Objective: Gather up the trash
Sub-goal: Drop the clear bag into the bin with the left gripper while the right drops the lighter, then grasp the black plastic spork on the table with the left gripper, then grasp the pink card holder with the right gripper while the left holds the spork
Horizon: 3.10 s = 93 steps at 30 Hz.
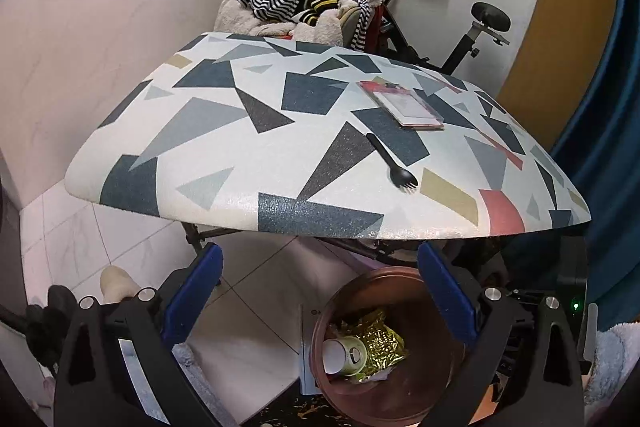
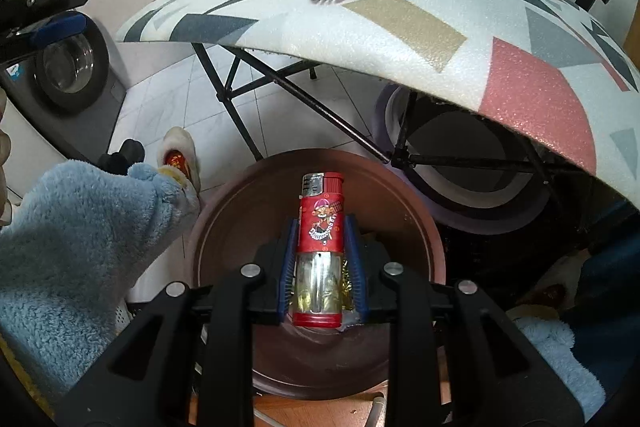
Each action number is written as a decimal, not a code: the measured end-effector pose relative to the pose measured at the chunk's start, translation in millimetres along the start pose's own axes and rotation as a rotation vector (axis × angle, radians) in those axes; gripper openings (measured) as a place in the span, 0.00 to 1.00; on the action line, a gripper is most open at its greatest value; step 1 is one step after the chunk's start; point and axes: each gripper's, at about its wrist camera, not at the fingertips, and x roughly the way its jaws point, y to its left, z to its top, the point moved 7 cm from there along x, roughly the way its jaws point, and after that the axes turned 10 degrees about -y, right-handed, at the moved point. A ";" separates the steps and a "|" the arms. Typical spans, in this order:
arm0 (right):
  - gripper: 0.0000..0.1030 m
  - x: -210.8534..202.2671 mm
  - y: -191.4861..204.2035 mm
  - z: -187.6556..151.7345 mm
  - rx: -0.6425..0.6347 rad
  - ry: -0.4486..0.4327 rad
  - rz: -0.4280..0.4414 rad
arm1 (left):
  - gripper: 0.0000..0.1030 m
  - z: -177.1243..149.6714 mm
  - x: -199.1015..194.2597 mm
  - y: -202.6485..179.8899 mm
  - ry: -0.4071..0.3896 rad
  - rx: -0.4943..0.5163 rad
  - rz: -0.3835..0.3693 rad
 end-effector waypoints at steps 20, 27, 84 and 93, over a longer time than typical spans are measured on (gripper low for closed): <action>0.94 -19.9 -24.7 18.4 0.059 -0.099 -0.083 | 0.93 -16.5 8.7 -2.4 0.045 0.000 -0.002; 0.94 -44.8 -56.7 41.5 0.113 -0.194 -0.140 | 0.93 -11.5 18.0 -20.9 0.060 0.034 -0.044; 0.94 -34.8 -154.5 180.7 0.257 -0.307 -0.107 | 0.09 102.7 120.1 -26.5 -0.050 -0.075 -0.045; 0.94 48.9 -148.1 254.0 0.188 -0.203 -0.104 | 0.09 101.6 111.2 -0.2 -0.084 -0.098 -0.012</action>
